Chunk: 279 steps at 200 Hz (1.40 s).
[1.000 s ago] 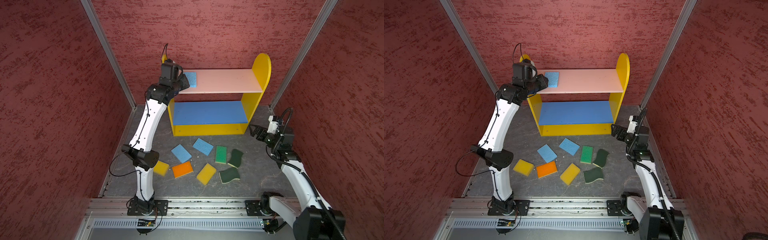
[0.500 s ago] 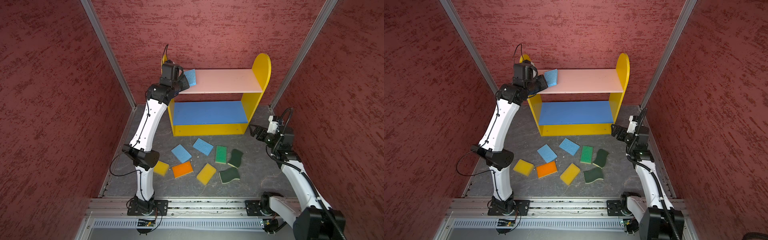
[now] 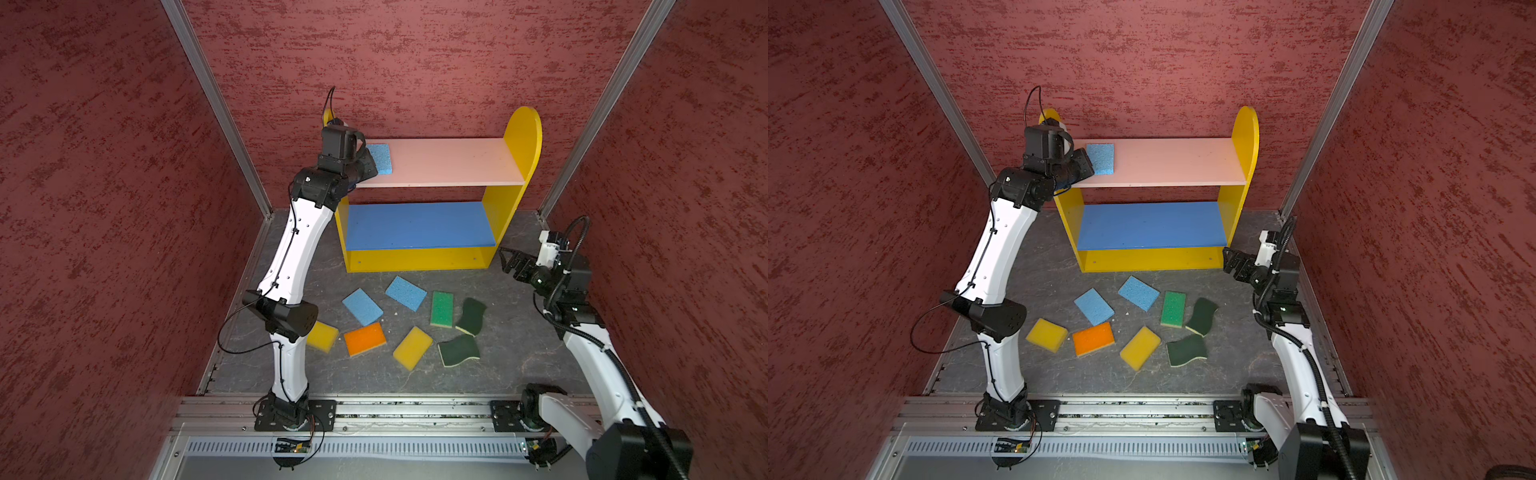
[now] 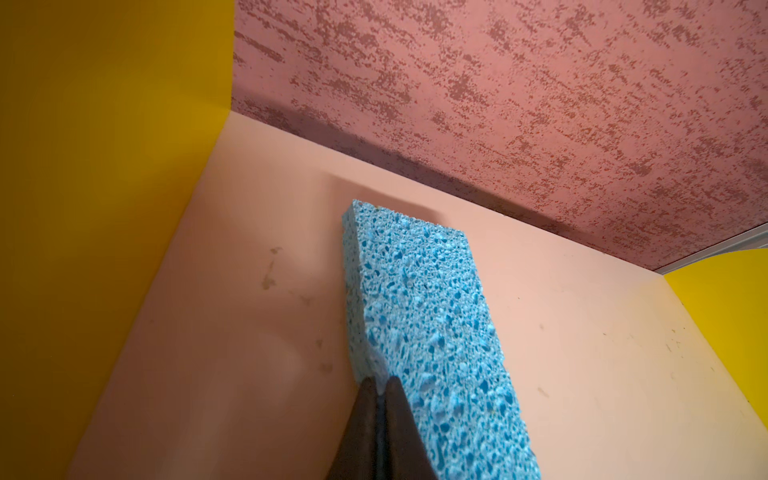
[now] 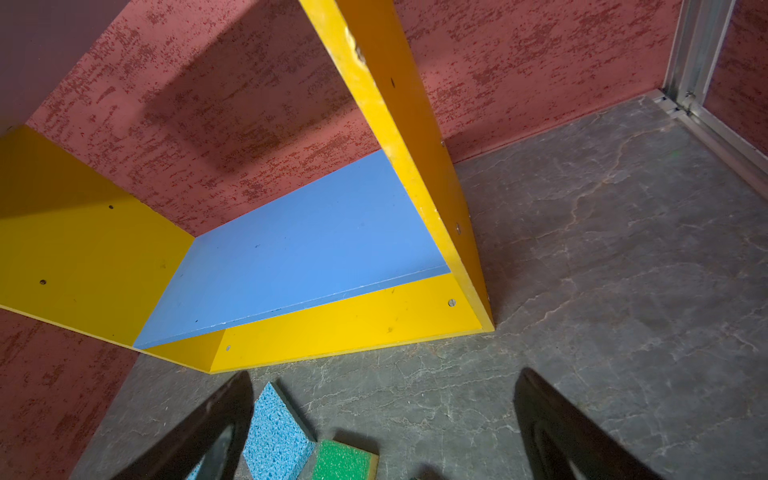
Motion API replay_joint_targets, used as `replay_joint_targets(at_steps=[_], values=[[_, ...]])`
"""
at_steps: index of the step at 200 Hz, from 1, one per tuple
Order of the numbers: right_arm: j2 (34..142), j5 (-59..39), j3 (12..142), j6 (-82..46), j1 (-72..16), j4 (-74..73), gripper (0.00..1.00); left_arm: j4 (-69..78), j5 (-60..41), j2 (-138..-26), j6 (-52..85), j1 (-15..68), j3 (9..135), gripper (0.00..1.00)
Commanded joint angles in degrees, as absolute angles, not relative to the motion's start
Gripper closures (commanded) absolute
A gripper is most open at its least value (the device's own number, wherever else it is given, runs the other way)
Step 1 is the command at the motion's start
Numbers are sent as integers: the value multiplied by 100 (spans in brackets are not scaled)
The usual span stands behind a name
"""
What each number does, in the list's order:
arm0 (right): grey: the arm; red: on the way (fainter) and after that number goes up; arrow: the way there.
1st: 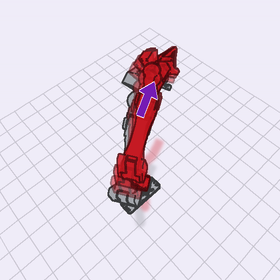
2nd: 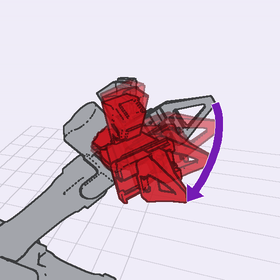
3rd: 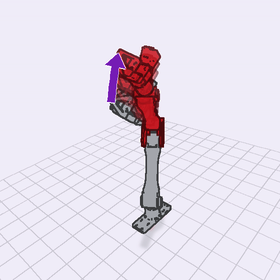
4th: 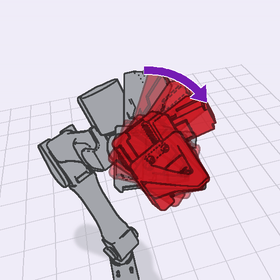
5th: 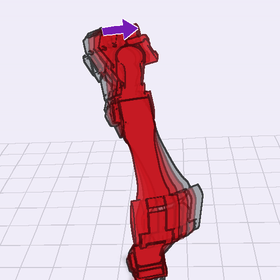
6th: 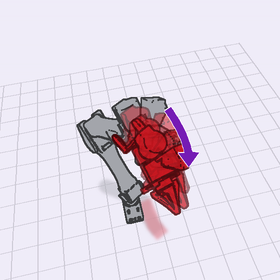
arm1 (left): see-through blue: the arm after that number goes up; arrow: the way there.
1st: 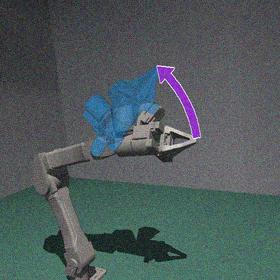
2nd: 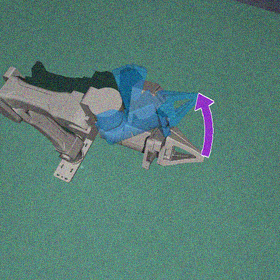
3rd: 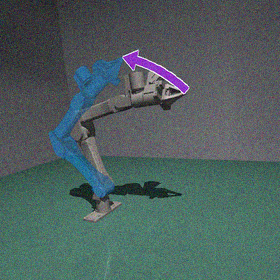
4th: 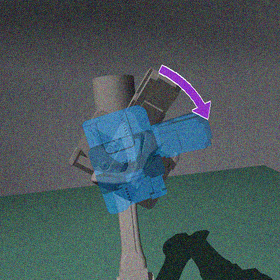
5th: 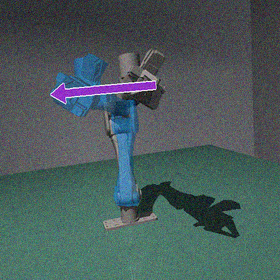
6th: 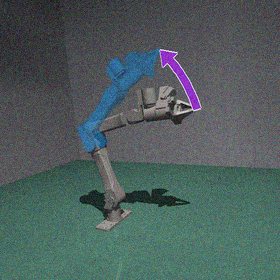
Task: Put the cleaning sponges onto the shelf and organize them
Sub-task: 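Open the left gripper and release the sponge flat on the pink shelf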
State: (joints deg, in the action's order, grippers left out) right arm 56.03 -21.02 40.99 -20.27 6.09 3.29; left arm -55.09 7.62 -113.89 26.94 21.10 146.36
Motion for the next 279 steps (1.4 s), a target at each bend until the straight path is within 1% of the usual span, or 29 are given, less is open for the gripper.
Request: replay_joint_targets(at_steps=[1,110,150,172,205,240,279], values=[[5502,-2144,4174,-2057,580,281,2,-5405,888,-11172,2575,2065,14673,91],[5482,-2157,4140,-2035,588,272,2,-5660,1191,-11189,2720,2004,14632,91],[5502,-2160,4139,-2048,586,264,1,-5678,1116,-11183,2757,2018,14578,82],[5498,-2153,4140,-2057,585,272,2,-5539,1112,-11068,2774,2056,14372,80],[5489,-2145,4144,-2065,583,272,2,-5491,1271,-10945,2777,2134,14247,73],[5485,-2156,4173,-2072,580,272,2,-5532,1472,-10807,2752,2219,14208,62],[5476,-2181,4187,-2107,582,246,2,-5504,1419,-10646,2776,2258,14164,53]])
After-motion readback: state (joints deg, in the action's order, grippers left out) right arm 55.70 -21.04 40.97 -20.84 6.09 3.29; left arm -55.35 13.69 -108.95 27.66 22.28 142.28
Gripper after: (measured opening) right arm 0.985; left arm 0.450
